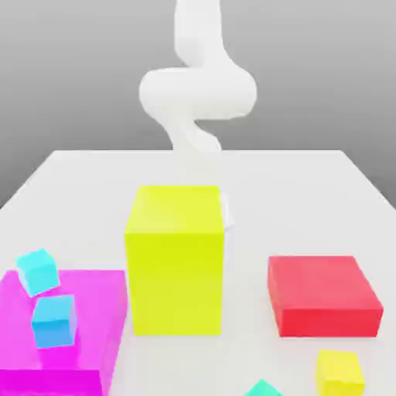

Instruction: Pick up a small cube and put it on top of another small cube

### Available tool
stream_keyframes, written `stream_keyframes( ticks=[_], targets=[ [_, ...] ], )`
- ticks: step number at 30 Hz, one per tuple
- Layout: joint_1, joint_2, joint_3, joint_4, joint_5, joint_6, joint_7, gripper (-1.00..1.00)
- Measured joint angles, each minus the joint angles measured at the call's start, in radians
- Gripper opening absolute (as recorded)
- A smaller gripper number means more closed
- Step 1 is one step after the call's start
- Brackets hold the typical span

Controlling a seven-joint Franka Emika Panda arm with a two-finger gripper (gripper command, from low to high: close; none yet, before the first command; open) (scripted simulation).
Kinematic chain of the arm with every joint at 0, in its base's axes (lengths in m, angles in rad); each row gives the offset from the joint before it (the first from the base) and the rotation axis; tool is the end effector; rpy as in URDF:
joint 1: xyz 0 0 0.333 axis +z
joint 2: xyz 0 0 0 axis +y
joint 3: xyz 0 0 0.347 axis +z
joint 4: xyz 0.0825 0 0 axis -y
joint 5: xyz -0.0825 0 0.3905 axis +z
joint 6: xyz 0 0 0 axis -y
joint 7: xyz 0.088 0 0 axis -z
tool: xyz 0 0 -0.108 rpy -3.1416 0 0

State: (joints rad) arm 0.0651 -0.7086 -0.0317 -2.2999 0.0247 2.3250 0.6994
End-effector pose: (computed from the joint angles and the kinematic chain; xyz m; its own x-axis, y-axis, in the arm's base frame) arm 0.3667 0.0079 0.7032 0.5950 -0.6427 0.4826 -0.4477 -0.7637 -0.4652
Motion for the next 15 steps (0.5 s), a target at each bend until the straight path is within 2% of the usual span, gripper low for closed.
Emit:
stream_keyframes(
  ticks=[10,15],
  targets=[
    [0.221,0.371,-0.088,0.001,0.118,0.099,-0.418,0.0],
    [0.285,0.553,-0.084,0.001,0.168,0.148,-0.619,0.0]
  ],
)
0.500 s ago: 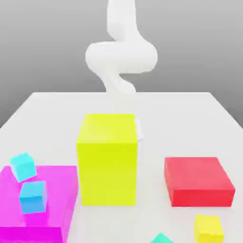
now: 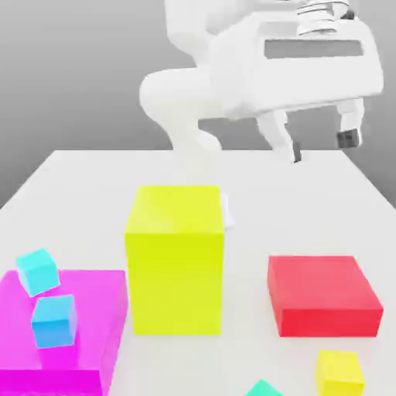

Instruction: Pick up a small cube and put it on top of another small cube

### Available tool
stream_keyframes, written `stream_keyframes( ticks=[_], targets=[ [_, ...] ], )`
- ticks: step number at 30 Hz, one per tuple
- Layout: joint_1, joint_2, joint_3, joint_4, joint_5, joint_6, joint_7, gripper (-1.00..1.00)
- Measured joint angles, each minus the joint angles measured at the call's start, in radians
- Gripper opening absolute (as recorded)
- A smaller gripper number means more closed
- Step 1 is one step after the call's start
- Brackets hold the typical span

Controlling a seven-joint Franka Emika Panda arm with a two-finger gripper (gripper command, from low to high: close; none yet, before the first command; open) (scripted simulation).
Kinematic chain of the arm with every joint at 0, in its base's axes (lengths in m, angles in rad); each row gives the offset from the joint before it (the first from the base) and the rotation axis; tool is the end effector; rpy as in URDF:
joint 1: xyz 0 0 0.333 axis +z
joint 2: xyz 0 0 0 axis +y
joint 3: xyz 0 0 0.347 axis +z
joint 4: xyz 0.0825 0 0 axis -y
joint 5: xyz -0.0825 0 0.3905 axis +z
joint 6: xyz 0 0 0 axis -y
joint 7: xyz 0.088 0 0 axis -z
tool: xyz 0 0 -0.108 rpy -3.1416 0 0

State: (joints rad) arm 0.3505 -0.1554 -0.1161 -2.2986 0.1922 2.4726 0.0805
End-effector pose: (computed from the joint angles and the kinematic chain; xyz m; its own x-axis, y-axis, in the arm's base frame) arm 0.5054 0.1185 0.4721 0.9563 -0.0105 0.2923 0.0511 -0.9780 -0.2022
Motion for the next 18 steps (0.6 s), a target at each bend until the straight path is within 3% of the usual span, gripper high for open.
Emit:
stream_keyframes(
  ticks=[6,14,18],
  targets=[
    [0.068,0.211,0.029,-0.002,0.004,0.065,-0.201,0.0],
    [0.115,0.474,0.055,-0.006,-0.128,0.166,-0.365,0.0],
    [0.113,0.618,0.066,0.017,-0.135,0.272,-0.386,0.0]
  ],
)
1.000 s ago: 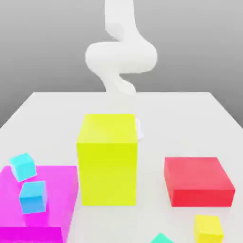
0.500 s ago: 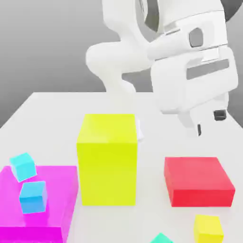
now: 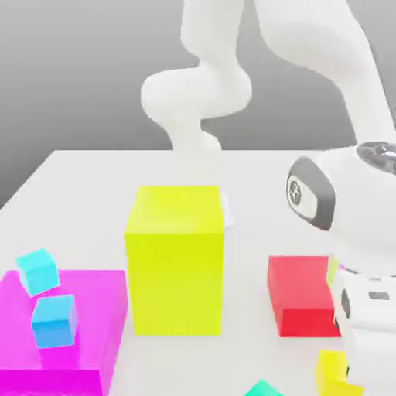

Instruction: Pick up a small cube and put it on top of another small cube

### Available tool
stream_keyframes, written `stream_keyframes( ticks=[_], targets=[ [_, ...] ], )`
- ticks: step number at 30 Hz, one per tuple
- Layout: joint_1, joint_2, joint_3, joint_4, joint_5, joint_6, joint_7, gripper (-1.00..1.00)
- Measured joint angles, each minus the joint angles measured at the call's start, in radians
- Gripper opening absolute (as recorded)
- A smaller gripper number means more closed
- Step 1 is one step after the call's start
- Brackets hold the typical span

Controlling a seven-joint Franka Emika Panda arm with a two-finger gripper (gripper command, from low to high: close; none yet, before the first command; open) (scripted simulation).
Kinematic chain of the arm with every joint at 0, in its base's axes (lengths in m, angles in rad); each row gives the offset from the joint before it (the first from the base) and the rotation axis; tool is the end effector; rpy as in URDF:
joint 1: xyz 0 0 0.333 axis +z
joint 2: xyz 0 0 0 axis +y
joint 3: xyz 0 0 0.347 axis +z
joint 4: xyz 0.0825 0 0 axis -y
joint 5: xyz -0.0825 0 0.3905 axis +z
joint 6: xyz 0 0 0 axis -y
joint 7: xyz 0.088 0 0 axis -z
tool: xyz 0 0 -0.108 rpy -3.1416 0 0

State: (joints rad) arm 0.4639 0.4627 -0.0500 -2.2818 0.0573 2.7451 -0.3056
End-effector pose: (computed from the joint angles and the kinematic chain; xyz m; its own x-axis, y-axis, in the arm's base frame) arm 0.4992 0.2160 0.1709 0.7826 0.6225 0.0016 0.6225 -0.7826 0.0006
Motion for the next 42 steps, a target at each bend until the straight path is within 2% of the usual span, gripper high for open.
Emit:
stream_keyframes(
  ticks=[1,8,13,20,24,31,34,38,39,42],
  targets=[
    [-0.002,0.026,0.003,0.005,0.002,0.02,-0.002,-1.0],
    [-0.002,0.026,0.003,0.005,0.001,0.018,-0.002,-1.0],
    [-0.01,-0.135,-0.022,-0.029,-0.018,-0.107,-0.006,-1.0],
    [-0.191,-0.359,-0.186,-0.103,-0.07,-0.235,-0.169,-1.0],
    [-0.415,-0.488,-0.272,-0.153,-0.12,-0.306,-0.276,-1.0],
    [-0.593,-0.659,-0.416,-0.246,-0.194,-0.39,-0.459,-1.0],
    [-0.619,-0.647,-0.461,-0.276,-0.179,-0.358,-0.514,-1.0],
    [-0.612,-0.558,-0.479,-0.306,-0.125,-0.247,-0.562,-1.0],
    [-0.613,-0.536,-0.482,-0.313,-0.115,-0.219,-0.57,1.0],
    [-0.613,-0.536,-0.482,-0.313,-0.115,-0.219,-0.57,1.0]
  ],
)
